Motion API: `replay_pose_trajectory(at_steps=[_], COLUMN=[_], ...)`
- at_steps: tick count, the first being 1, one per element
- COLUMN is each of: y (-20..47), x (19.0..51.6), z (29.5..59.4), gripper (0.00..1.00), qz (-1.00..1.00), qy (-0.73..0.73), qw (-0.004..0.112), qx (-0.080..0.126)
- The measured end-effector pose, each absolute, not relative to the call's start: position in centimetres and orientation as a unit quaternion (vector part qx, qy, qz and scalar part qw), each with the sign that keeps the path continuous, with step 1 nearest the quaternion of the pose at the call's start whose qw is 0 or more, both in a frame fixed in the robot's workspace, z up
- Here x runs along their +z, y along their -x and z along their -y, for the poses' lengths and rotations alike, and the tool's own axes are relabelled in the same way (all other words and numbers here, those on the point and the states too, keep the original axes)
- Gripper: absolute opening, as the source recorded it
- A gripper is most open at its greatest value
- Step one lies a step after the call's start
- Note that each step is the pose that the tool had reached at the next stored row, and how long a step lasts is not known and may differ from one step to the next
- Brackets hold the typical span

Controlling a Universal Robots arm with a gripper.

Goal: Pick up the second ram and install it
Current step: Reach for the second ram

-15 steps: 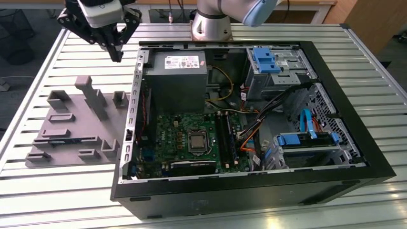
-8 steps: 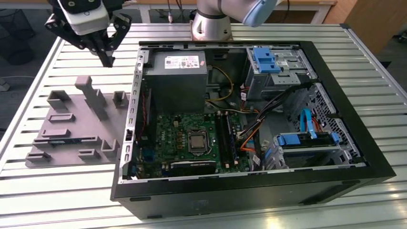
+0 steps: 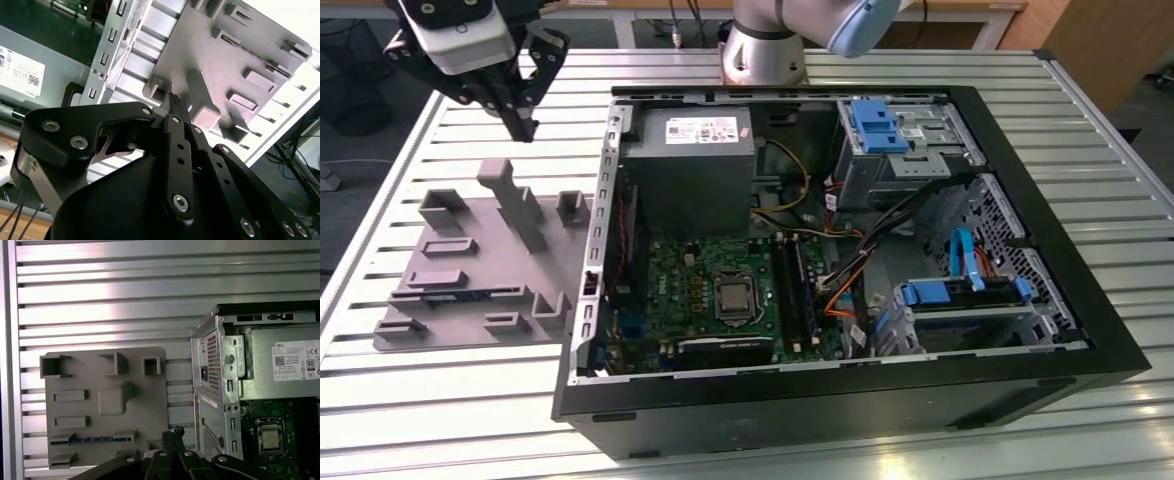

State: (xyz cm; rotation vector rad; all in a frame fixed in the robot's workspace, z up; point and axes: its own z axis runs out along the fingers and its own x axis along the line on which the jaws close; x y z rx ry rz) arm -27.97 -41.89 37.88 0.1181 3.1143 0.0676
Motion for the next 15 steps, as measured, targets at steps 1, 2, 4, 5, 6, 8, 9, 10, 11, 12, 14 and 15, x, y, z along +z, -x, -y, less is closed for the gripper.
replay_pose_trajectory(at_steps=[1, 2, 4, 5, 6, 8, 9, 10, 11, 12, 14, 15], y=[27.98, 27.98, 28.01, 28.02, 28.03, 28.12, 28.19, 28.27, 28.37, 28.46, 28.63, 28.73], x=[37.88, 37.88, 37.88, 37.88, 37.88, 37.88, 37.88, 37.88, 37.87, 37.88, 37.87, 37.87], z=[41.89, 41.89, 41.89, 41.89, 41.89, 41.89, 41.89, 41.89, 41.89, 41.89, 41.89, 41.89], gripper=[0.11, 0.11, 0.11, 0.11, 0.11, 0.11, 0.11, 0.11, 0.11, 0.11, 0.11, 0.11], qz=[-0.999, -0.999, -0.999, -0.999, -0.999, -0.999, -0.999, -0.999, -0.999, -0.999, -0.999, -0.999], qy=[-0.038, -0.038, -0.038, -0.038, -0.038, -0.038, -0.038, -0.038, -0.038, -0.038, -0.038, -0.038], qw=[0.012, 0.012, 0.012, 0.012, 0.012, 0.012, 0.012, 0.012, 0.012, 0.012, 0.012, 0.012], qx=[0.022, 0.022, 0.022, 0.022, 0.022, 0.022, 0.022, 0.022, 0.022, 0.022, 0.022, 0.022])
